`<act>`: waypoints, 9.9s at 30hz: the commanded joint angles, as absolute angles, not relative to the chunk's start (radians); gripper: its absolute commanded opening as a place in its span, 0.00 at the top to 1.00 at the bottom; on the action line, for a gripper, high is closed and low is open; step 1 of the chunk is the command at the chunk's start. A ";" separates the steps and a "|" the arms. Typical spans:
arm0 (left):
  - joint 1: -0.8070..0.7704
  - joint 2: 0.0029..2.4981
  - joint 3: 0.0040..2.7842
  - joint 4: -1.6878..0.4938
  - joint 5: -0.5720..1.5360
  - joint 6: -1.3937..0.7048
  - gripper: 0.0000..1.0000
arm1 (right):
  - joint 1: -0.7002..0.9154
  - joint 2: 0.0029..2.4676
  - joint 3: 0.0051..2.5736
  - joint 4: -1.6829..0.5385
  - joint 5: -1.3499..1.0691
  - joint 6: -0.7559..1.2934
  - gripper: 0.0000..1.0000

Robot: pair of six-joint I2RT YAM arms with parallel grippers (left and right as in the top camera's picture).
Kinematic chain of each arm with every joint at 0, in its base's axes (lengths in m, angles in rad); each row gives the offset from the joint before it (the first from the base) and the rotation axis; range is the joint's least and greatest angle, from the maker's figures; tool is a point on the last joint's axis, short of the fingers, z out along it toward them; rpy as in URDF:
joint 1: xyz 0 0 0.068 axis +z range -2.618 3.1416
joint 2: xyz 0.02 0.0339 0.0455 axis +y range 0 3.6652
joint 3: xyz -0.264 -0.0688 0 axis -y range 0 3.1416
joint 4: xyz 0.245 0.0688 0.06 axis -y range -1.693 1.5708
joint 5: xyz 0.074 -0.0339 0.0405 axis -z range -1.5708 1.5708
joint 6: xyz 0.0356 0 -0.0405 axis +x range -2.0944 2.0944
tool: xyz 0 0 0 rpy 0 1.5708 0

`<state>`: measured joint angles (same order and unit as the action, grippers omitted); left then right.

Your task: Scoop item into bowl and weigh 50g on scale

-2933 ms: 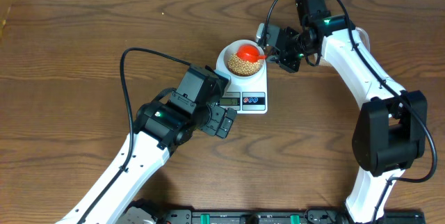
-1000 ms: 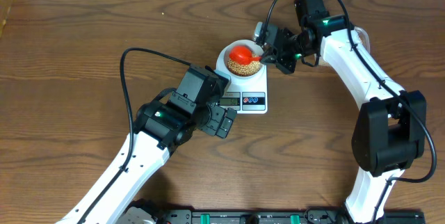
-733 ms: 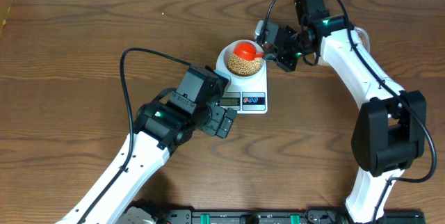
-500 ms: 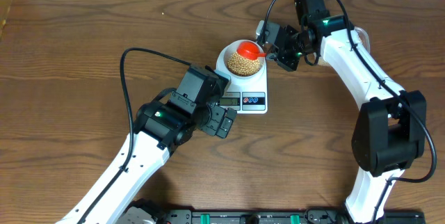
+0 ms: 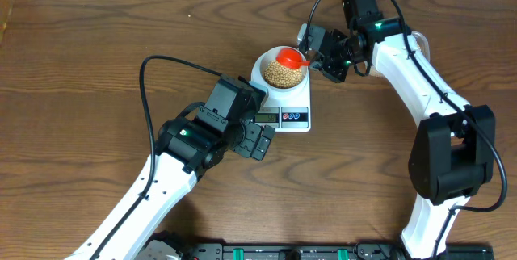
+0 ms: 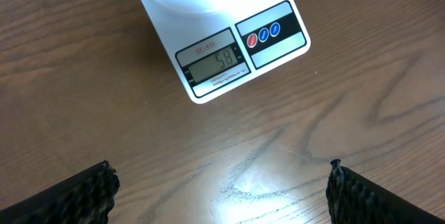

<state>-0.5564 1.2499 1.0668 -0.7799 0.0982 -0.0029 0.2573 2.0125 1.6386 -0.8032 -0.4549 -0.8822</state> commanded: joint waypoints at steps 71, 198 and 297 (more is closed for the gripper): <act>-0.553 1.247 1.073 -0.781 0.093 -0.004 0.02 | 0.270 1.982 1.621 -0.791 -0.461 -0.876 0.99; -0.553 1.247 1.073 -0.781 0.093 -0.004 0.02 | 0.182 1.952 1.644 -0.823 -0.767 -0.754 0.99; -0.553 1.248 1.073 -0.781 0.093 -0.004 0.02 | -0.350 1.713 1.674 -1.036 -0.776 -0.120 0.99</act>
